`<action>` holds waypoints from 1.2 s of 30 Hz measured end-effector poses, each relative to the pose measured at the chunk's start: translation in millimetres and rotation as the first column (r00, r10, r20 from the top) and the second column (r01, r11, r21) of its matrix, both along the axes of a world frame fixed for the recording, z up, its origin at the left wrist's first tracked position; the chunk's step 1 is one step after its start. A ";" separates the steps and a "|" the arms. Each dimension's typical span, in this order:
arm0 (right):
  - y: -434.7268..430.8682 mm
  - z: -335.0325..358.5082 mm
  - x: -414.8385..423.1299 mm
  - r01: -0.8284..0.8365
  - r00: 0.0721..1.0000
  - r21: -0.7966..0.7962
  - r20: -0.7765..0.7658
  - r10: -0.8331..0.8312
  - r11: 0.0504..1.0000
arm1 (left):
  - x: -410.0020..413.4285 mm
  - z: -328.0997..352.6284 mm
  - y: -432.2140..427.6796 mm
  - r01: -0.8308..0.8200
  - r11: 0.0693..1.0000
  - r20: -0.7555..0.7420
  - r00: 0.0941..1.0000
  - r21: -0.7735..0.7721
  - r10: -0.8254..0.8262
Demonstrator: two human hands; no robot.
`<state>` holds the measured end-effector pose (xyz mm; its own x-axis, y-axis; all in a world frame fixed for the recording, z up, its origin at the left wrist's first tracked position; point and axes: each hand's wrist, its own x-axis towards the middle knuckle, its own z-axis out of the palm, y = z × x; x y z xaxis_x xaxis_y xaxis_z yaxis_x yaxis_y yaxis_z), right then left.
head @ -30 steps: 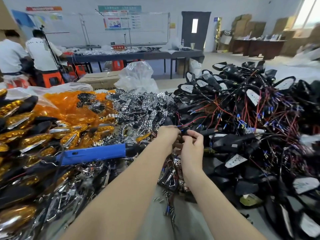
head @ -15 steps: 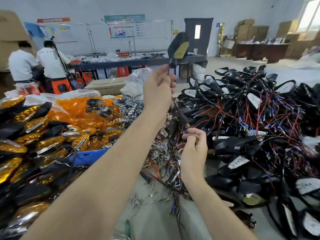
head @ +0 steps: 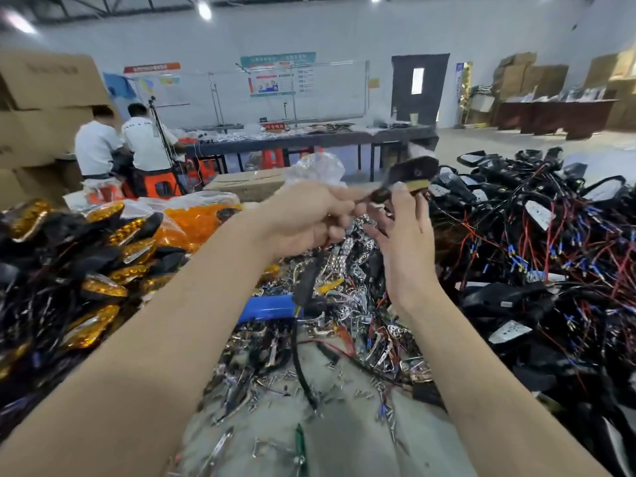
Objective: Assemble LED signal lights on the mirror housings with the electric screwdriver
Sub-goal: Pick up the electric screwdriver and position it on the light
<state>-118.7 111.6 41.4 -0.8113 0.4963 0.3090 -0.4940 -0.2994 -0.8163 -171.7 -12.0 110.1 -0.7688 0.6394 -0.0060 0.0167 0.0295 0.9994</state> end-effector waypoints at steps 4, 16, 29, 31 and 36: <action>-10.2 -22.8 1.2 0.017 1.000 -0.090 0.009 -0.017 0.996 | 11.9 -41.9 -9.0 0.084 0.992 0.126 0.989 -0.097 -0.071; -12.7 -38.9 15.2 -0.155 0.983 -0.571 -0.007 0.184 0.806 | 48.3 -108.6 -57.1 -0.009 0.945 -0.156 0.987 -0.328 -0.044; -19.9 -52.4 15.9 -0.246 0.957 -0.534 -0.002 0.290 0.809 | 48.4 -106.6 -91.5 -0.406 0.801 -0.627 0.777 -0.441 0.049; -21.3 -65.1 17.7 -0.275 0.948 -0.494 0.002 0.318 0.825 | 51.8 -118.6 -91.1 -0.479 0.724 -0.685 0.728 -0.496 0.012; -23.4 -97.5 17.2 -0.266 0.942 -0.483 0.054 0.331 0.834 | 51.3 -161.1 -86.1 -0.684 0.521 -0.839 0.529 -0.510 -0.125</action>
<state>-101.5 88.2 -56.0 -0.9595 0.2814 -0.0137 -0.2183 -0.7732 -0.5954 -120.3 -98.1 -51.0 -0.8476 0.4248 0.3181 0.4899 0.8568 0.1610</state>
